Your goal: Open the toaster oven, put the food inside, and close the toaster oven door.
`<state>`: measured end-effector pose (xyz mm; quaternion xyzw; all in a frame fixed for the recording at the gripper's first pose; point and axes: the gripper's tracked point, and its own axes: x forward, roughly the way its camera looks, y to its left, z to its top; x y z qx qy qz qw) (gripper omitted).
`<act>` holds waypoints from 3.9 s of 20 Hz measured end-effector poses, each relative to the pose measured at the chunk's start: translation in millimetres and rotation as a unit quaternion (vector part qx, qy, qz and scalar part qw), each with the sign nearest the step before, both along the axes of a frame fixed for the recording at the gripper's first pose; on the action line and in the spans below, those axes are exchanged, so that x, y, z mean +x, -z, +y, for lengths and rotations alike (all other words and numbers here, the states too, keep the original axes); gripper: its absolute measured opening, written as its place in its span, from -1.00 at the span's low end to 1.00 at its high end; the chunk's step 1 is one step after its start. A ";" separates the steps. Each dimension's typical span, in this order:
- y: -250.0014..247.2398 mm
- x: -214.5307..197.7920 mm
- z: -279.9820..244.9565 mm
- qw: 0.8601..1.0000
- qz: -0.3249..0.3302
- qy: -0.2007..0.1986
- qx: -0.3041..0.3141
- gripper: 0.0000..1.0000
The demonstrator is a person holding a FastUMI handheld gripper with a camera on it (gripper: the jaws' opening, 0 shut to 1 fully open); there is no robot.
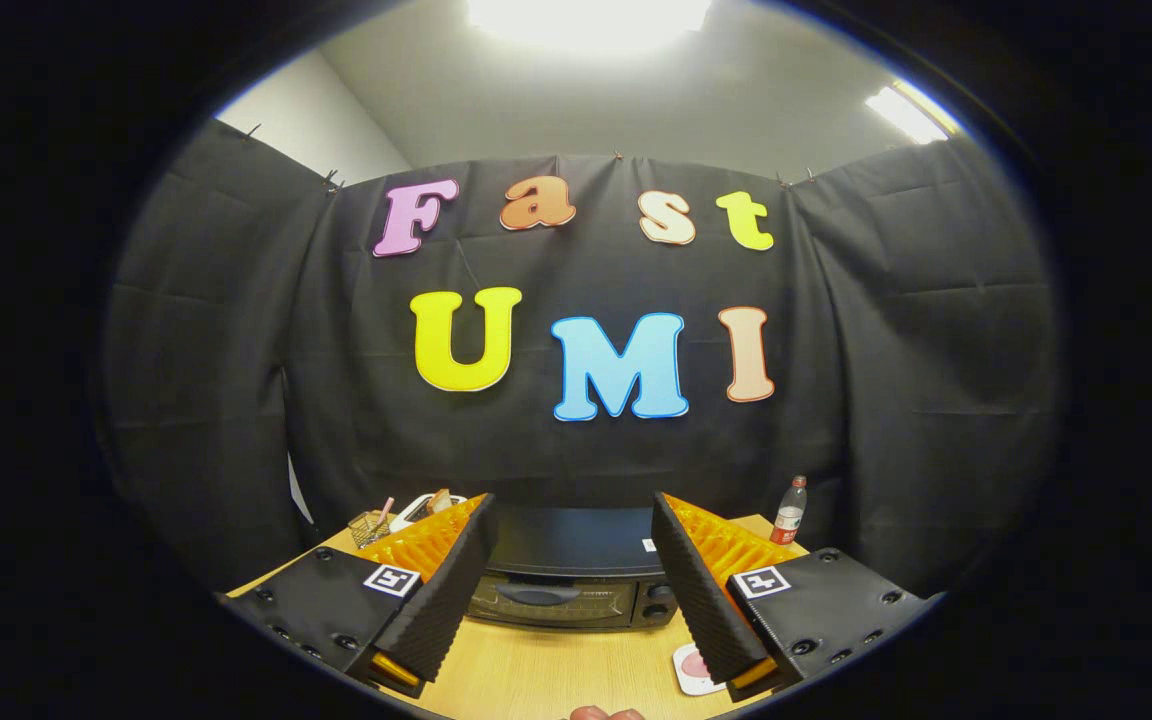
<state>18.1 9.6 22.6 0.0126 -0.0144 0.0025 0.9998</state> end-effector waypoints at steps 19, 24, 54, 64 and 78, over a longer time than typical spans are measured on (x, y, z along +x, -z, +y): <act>81.3 112.4 4.4 0.993 0.116 -0.012 0.023 0.96; 133.0 142.2 26.4 0.985 0.169 -0.027 0.020 0.96; 228.4 138.0 62.3 0.961 0.274 -0.029 0.012 0.97; 269.5 85.0 66.2 0.944 0.330 -0.022 -0.010 0.96; 342.3 4.0 11.3 0.885 0.466 -0.025 0.001 0.96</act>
